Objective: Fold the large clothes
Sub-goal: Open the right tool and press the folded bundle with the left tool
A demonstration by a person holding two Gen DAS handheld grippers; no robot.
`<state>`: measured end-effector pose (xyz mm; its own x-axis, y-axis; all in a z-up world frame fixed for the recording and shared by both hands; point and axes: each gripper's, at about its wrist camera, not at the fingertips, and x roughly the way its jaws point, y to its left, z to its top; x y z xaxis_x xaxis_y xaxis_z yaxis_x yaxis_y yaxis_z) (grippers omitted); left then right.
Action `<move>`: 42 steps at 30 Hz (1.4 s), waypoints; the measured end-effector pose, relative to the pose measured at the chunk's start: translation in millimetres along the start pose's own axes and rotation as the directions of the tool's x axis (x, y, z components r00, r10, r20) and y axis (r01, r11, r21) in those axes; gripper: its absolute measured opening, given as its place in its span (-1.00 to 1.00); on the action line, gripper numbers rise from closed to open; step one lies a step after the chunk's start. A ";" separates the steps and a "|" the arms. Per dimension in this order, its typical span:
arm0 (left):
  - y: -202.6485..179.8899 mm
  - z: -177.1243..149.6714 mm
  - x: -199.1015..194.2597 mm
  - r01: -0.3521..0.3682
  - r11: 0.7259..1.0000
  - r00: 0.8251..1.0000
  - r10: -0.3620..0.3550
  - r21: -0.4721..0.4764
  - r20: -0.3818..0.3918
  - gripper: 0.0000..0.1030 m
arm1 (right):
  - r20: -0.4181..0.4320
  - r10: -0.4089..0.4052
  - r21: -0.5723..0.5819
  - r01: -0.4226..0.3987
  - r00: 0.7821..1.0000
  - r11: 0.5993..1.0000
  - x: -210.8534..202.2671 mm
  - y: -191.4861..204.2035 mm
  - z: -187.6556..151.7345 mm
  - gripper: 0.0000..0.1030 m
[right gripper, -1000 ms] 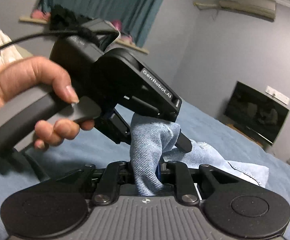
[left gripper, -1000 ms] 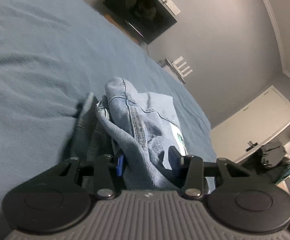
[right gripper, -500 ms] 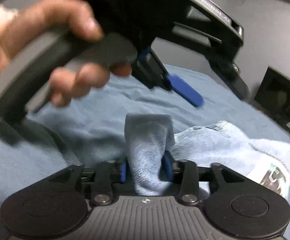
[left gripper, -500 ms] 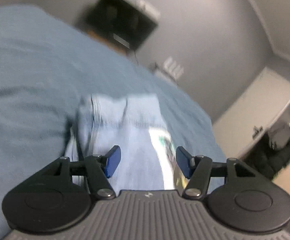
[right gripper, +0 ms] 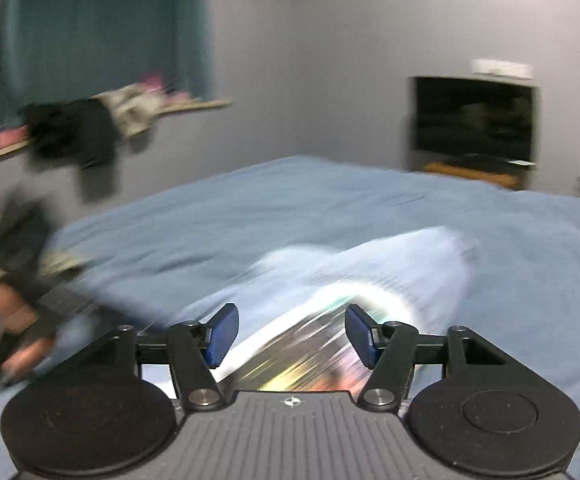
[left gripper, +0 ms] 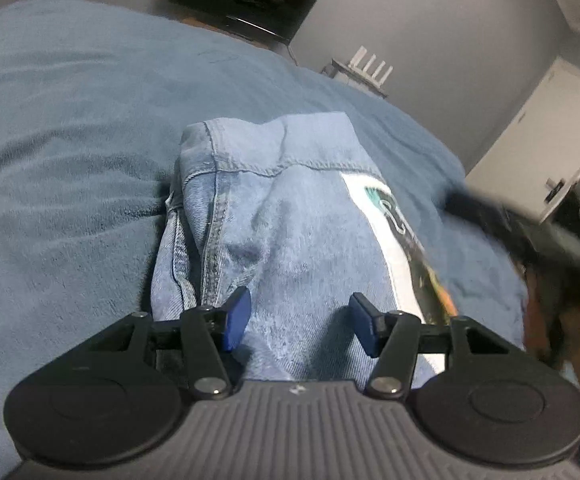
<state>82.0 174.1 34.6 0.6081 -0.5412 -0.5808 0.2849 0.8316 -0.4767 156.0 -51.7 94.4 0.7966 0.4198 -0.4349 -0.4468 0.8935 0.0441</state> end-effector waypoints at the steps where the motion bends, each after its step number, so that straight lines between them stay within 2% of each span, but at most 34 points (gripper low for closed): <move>1: 1.1 0.5 2.7 -0.005 1.000 1.000 0.005 0.010 -0.002 0.07 | 0.006 -0.036 -0.008 0.036 0.999 0.999 16.2 -9.4 3.9 0.02; 2: 0.0 0.9 4.4 -0.009 1.000 1.000 0.009 0.017 -0.004 0.07 | 0.011 -0.067 -0.025 0.067 0.998 0.997 33.4 -14.9 8.3 -0.05; 7: -1.6 0.4 6.8 -0.021 0.998 1.000 0.022 0.064 -0.020 0.06 | 0.026 -0.128 -0.064 0.129 0.991 0.990 112.7 -35.1 9.5 -0.08; 9: 1.7 1.1 11.0 -0.014 0.998 1.000 0.015 0.066 -0.027 0.06 | -0.016 -0.159 -0.069 0.158 0.987 0.985 144.9 -47.6 5.7 -0.09; 10: 4.0 0.9 12.1 -0.008 0.998 0.999 0.010 0.065 -0.032 0.06 | -0.039 -0.172 -0.064 0.169 0.984 0.983 176.2 -58.2 4.8 -0.09; 13: 8.8 2.6 18.4 0.009 0.998 0.999 -0.007 0.056 -0.040 0.06 | -0.138 -0.222 -0.058 0.216 0.965 0.975 229.4 -78.3 -24.3 -0.10; 15: 9.2 2.4 20.8 0.019 0.998 0.999 -0.016 0.066 -0.044 0.06 | -0.205 -0.235 -0.052 0.229 0.950 0.972 253.7 -89.3 -43.7 -0.08; 18: 10.4 3.2 24.3 0.016 0.997 0.999 -0.012 0.075 -0.050 0.06 | -0.207 -0.235 -0.016 0.237 0.950 0.971 270.3 -97.1 -53.1 -0.06; 20: 11.7 4.3 25.3 0.018 0.997 0.999 -0.014 0.072 -0.052 0.06 | -0.184 -0.244 -0.013 0.246 0.952 0.969 265.3 -93.3 -51.2 -0.06; 24: 10.3 5.7 22.6 0.008 0.998 0.999 -0.005 0.070 -0.042 0.07 | -0.076 -0.220 0.009 0.221 0.973 0.975 216.2 -76.3 -53.3 0.06; 28: -1.4 10.1 -0.8 -0.039 0.996 0.999 0.039 0.083 -0.008 0.09 | -0.041 -0.100 -0.008 0.100 0.994 0.995 147.9 -62.3 -61.4 0.09; 30: -6.7 10.1 -14.4 -0.086 0.990 0.996 0.086 0.109 0.005 0.09 | -0.028 -0.045 -0.031 0.044 0.999 0.999 114.5 -52.9 -65.7 0.12; 32: -10.1 6.1 -21.7 -0.145 0.981 0.989 0.146 0.129 0.002 0.09 | -0.033 0.011 -0.036 -0.012 0.999 0.999 88.0 -44.4 -67.0 0.13; 36: -16.3 -8.3 -23.7 -0.186 0.969 0.979 0.196 0.165 -0.047 0.09 | -0.072 0.094 -0.102 -0.101 0.993 0.990 50.8 -22.0 -67.1 0.10; 39: -18.2 -14.5 -22.4 -0.213 0.961 0.971 0.228 0.177 -0.068 0.09 | -0.118 0.080 -0.157 -0.098 0.990 0.983 32.1 -1.9 -72.9 0.05; 42: -16.7 -18.1 -16.2 -0.228 0.960 0.964 0.245 0.165 -0.098 0.11 | -0.146 0.080 -0.070 -0.091 0.986 0.993 30.9 -7.1 -81.0 0.12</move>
<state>54.0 166.7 40.0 0.5837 -0.3301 -0.7419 0.2570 0.9418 -0.2168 150.8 -57.9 7.7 0.6906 0.4620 -0.5564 -0.5447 0.8384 0.0201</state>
